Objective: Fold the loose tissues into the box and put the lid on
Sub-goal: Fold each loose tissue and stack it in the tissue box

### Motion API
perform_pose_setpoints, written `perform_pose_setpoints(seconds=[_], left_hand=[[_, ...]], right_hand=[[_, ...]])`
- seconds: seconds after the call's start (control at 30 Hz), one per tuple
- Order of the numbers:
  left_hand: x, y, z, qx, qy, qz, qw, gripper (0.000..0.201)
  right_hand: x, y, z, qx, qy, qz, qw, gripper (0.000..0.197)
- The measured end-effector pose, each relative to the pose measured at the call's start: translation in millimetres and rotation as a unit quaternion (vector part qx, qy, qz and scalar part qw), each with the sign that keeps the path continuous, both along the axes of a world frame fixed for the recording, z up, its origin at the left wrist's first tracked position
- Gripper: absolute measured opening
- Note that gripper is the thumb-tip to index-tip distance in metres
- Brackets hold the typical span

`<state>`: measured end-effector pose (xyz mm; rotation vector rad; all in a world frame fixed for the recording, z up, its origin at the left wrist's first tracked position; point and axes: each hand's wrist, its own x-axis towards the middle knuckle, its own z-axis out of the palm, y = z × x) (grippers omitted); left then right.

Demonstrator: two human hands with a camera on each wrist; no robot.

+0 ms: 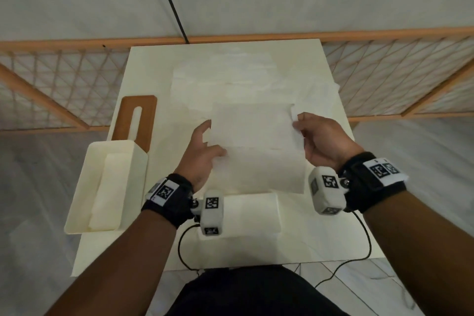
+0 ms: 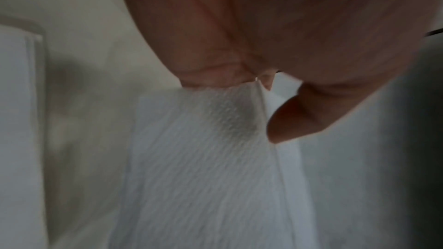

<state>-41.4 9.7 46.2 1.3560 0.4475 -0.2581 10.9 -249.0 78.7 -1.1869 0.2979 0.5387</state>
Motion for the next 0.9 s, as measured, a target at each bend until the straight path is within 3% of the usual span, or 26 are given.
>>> perform_pose_setpoints(seconds=[0.17,0.23,0.3,0.47,0.53,0.63,0.73,0.83,0.9], left_hand=[[-10.4,3.5,9.4,0.042,-0.031,-0.012,0.999,0.077],[-16.3,5.8,10.1,0.081,-0.048,-0.014,0.995,0.065],[-20.8,9.5,7.0,0.150,-0.060,-0.026,0.987,0.045],[-24.9,18.4,1.6,0.282,-0.081,-0.050,0.955,0.020],[-25.2,20.9,0.6,0.309,-0.097,-0.058,0.944,0.015],[-27.2,22.6,0.3,0.334,-0.117,-0.076,0.932,0.010],[-28.9,24.6,-0.3,0.329,-0.126,-0.080,0.932,0.014],[-31.9,25.6,-1.7,0.321,-0.129,-0.075,0.935,0.019],[-34.8,27.1,-3.4,0.359,-0.135,-0.082,0.920,0.023]], right_hand=[[-18.4,-0.3,-14.8,-0.067,0.009,-0.031,0.997,0.012],[-28.2,-3.8,-19.5,-0.098,-0.026,0.008,0.995,0.057],[-37.0,-3.4,-18.8,-0.160,-0.093,0.068,0.980,0.077],[-43.0,6.8,-17.4,-0.326,-0.185,0.110,0.921,0.037],[-42.7,8.7,-17.6,-0.369,-0.200,0.126,0.899,0.034],[-43.3,12.3,-18.6,-0.366,-0.200,0.114,0.902,0.036],[-42.5,14.0,-24.1,-0.344,-0.194,0.073,0.916,0.025],[-43.1,13.5,-27.9,-0.369,-0.200,0.078,0.904,0.020],[-44.9,14.4,-27.4,-0.393,-0.208,0.097,0.890,0.016]])
